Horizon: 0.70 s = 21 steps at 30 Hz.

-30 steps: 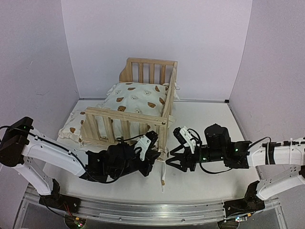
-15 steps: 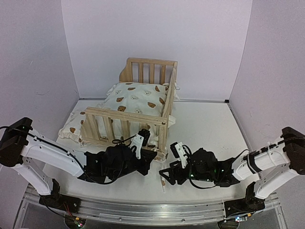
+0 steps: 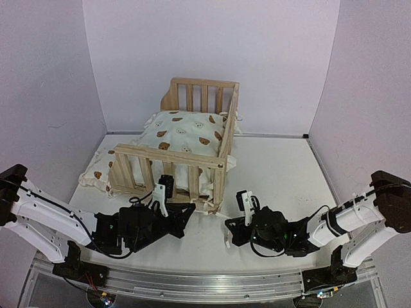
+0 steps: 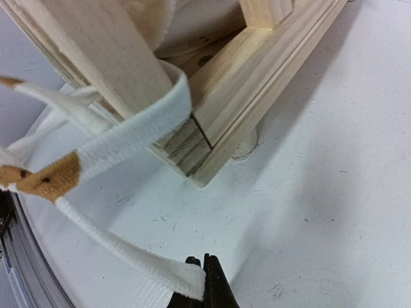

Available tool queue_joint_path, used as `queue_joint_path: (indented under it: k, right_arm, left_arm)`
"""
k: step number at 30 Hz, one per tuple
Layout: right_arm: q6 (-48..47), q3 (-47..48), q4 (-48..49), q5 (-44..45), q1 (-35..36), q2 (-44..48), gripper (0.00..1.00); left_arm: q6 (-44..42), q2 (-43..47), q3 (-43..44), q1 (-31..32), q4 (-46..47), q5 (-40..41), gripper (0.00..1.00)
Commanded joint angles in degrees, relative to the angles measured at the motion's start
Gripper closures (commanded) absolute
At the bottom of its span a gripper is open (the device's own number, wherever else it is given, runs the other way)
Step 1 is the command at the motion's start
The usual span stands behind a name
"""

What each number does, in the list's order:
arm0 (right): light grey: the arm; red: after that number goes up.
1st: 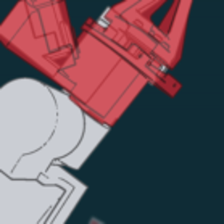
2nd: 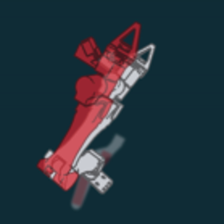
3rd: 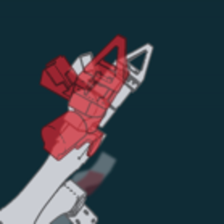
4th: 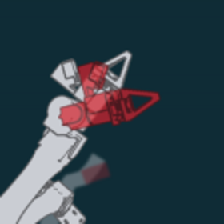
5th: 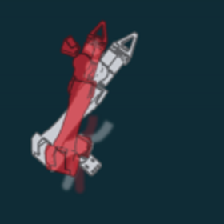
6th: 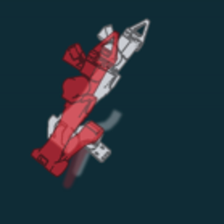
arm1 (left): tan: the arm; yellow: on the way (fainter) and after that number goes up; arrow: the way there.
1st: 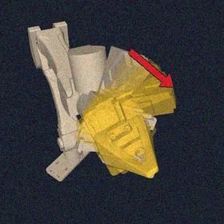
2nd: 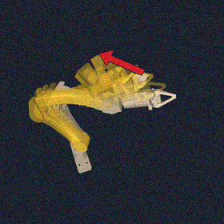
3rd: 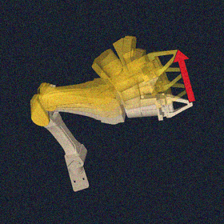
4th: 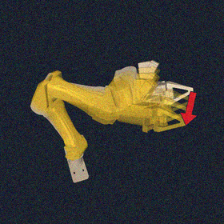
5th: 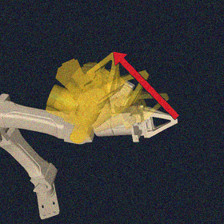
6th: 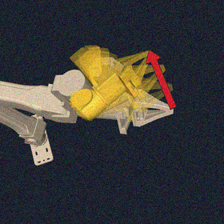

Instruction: Set up the pet bed

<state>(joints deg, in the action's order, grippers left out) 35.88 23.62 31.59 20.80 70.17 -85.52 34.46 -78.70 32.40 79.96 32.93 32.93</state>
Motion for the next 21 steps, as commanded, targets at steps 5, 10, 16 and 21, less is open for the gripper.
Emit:
queue_joint_path:
  k: [5, 10, 16, 21]
  right_arm:
    - [2.2, 2.9, -12.0, 2.0, -4.7, 3.5, 1.0]
    - [-0.5, 3.9, -15.3, 0.2, -5.9, 5.2, 1.0]
    - [-1.5, 3.6, -18.6, 0.0, -7.7, 6.6, 1.0]
    - [0.2, 3.5, -21.0, -0.3, -9.6, 6.6, 1.0]
  left_arm:
    - [6.3, 2.4, -4.4, 2.9, 9.3, 8.4, 1.0]
    - [13.0, 3.7, -6.6, 2.9, 9.2, 12.8, 1.0]
    - [19.3, 6.5, -10.4, 2.9, 8.4, 12.8, 1.0]
    - [19.0, 7.9, -9.7, 3.2, 4.1, 10.9, 1.0]
